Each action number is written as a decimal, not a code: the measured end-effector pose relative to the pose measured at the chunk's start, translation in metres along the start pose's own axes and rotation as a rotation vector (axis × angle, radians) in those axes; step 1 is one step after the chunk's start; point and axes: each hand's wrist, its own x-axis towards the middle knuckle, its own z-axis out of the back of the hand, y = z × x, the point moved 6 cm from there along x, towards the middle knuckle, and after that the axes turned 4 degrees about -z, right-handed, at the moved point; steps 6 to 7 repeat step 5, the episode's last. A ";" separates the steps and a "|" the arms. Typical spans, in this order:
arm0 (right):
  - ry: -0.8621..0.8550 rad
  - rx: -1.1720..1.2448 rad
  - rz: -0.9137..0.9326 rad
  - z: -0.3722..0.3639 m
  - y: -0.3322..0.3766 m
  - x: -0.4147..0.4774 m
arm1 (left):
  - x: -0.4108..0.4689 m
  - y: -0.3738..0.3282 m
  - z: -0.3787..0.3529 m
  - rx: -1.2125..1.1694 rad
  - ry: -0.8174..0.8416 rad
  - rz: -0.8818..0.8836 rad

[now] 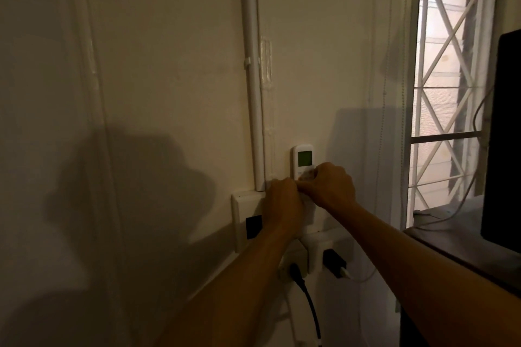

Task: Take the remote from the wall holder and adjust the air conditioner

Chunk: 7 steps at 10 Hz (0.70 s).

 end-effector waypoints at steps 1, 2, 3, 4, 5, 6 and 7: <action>0.020 0.007 0.000 0.000 -0.002 -0.005 | -0.002 -0.001 0.002 -0.004 0.005 0.004; 0.056 0.004 0.018 -0.001 -0.005 -0.010 | -0.005 0.000 0.004 0.028 0.030 0.015; 0.087 -0.028 0.017 -0.002 -0.013 -0.020 | -0.009 0.002 0.003 0.058 0.078 0.016; 0.022 -0.026 0.036 -0.001 -0.023 -0.031 | -0.015 0.002 0.004 0.041 0.078 -0.001; -0.091 0.054 0.059 -0.005 -0.032 -0.052 | -0.027 0.005 -0.003 0.005 0.125 0.007; -0.091 0.054 0.059 -0.005 -0.032 -0.052 | -0.027 0.005 -0.003 0.005 0.125 0.007; -0.091 0.054 0.059 -0.005 -0.032 -0.052 | -0.027 0.005 -0.003 0.005 0.125 0.007</action>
